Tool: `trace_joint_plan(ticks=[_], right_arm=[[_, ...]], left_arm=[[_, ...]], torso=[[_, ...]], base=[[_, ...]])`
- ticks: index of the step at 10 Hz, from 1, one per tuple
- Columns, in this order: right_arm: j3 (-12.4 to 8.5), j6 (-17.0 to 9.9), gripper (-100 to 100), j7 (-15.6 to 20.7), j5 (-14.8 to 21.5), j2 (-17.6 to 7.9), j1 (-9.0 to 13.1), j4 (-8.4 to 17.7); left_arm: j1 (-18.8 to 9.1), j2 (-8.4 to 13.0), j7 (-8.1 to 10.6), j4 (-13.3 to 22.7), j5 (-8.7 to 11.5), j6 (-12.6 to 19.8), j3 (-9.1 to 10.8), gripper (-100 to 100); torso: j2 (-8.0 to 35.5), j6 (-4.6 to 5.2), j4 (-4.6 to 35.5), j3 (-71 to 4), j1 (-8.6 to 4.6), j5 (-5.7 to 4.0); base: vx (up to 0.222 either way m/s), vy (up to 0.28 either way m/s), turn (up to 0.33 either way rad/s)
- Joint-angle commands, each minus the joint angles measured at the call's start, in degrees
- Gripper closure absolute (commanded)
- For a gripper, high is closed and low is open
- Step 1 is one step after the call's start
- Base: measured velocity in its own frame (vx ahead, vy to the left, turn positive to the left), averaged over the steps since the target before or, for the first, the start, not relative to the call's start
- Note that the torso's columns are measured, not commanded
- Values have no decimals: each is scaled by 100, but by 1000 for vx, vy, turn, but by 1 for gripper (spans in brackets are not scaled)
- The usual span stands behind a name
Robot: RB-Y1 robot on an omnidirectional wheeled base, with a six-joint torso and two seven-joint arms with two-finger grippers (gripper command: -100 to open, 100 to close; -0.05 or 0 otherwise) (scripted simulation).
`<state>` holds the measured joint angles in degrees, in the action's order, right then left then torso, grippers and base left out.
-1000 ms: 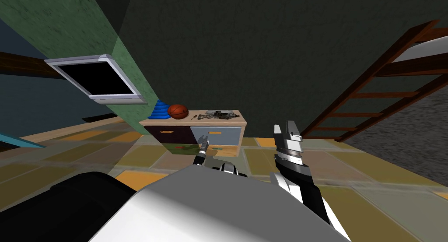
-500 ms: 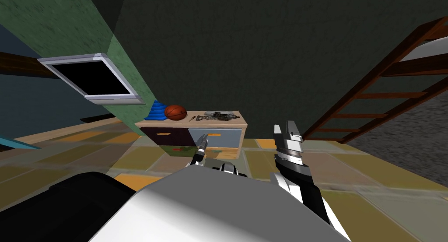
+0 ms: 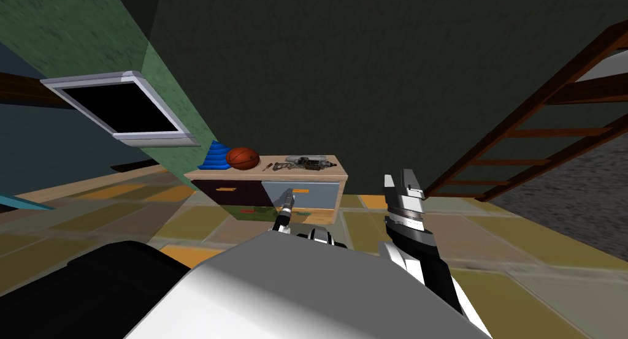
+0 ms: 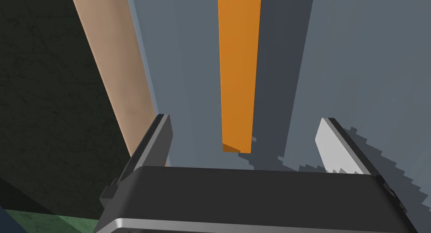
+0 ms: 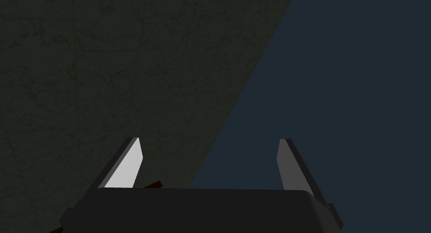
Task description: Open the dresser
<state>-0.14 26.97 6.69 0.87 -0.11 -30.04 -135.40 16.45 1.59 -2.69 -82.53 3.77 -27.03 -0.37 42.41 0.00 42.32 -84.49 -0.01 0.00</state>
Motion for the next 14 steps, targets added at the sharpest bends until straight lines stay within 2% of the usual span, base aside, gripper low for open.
trace_joint_plan(ticks=[1,2,3,8,14], right_arm=[[0,0,0,0,0,0,0,0],[0,0,0,0,0,0,-1,0],[0,0,0,0,0,0,-1,0],[1,-1,0,0,0,1,2,1],[0,0,0,0,0,0,2,0]], left_arm=[[-27,-8,-9,-141,12,169,22,-100],[-8,-4,-1,-71,8,69,11,-100],[-10,-3,-1,-82,9,90,13,100],[194,20,14,-383,7,153,-77,100],[365,31,27,-463,1,149,-155,100]], torso=[[-10,-1,-3,-7,1,0],[-39,0,-10,-23,5,1],[-25,-1,-9,-18,2,1],[17,-4,10,9,-5,-6],[9,-6,10,4,3,-6]], base=[[80,10,-11],[52,7,-4],[7,1,1],[-162,-23,10],[-147,-13,6]])
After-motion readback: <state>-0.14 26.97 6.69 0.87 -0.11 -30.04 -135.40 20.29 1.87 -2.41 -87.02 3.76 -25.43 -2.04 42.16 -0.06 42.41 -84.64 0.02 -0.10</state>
